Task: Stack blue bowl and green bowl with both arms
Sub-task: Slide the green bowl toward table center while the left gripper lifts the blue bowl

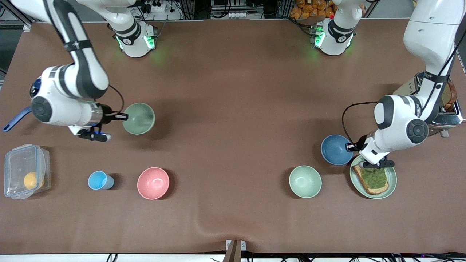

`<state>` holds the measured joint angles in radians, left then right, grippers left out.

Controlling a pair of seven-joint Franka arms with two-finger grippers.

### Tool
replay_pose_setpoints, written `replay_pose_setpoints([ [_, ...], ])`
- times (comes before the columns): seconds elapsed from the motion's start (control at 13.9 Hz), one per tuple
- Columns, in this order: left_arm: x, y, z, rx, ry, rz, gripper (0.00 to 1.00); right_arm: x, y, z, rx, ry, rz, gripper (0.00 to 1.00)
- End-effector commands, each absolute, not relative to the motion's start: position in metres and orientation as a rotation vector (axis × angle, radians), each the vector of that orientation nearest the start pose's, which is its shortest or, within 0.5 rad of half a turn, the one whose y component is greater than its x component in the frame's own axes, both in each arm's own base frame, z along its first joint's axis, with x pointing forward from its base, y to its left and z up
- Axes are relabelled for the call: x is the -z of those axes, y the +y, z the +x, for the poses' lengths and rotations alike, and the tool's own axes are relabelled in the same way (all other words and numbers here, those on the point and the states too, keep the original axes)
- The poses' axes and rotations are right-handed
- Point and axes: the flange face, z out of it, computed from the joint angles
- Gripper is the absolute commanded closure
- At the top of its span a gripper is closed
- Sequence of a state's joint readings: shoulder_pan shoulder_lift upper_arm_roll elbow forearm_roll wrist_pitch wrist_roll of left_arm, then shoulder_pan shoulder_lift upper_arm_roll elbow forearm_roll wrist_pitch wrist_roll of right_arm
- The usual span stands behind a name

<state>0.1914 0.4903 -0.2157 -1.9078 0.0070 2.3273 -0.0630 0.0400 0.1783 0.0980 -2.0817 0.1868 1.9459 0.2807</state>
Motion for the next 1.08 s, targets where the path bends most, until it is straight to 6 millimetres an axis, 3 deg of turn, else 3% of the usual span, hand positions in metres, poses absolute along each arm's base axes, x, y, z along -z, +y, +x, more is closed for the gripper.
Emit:
replay_pose_setpoints([
  [0.0, -0.287, 0.017, 0.624, -0.002, -0.145, -3.233, 1.0, -0.329, 0.147, 0.522, -0.53, 0.54, -2.955, 1.0],
  [0.14, -0.311, 0.023, 0.625, 0.041, -0.302, -3.319, 1.0, -0.327, 0.198, 0.515, -0.498, 0.637, -2.873, 1.0],
  [0.22, -0.328, 0.029, 0.628, 0.087, -0.432, -3.375, 1.0, -0.318, 0.234, 0.508, -0.47, 0.73, -2.866, 1.0],
  [0.43, -0.356, 0.025, 0.632, 0.126, -0.609, -3.474, 1.0, -0.303, 0.312, 0.487, -0.352, 0.99, -2.798, 1.0],
  [0.65, -0.396, 0.018, 0.641, 0.049, -0.734, -3.599, 1.0, -0.276, 0.35, 0.468, -0.332, 1.01, -2.801, 1.0],
  [0.86, -0.44, 0.042, 0.646, 0.064, -0.924, -3.684, 1.0, -0.274, 0.376, 0.449, -0.332, 1.055, -2.792, 1.0],
  [1.01, -0.452, 0.053, 0.647, 0.066, -0.985, -3.723, 1.0, -0.264, 0.39, 0.438, -0.308, 1.074, -2.78, 1.0],
])
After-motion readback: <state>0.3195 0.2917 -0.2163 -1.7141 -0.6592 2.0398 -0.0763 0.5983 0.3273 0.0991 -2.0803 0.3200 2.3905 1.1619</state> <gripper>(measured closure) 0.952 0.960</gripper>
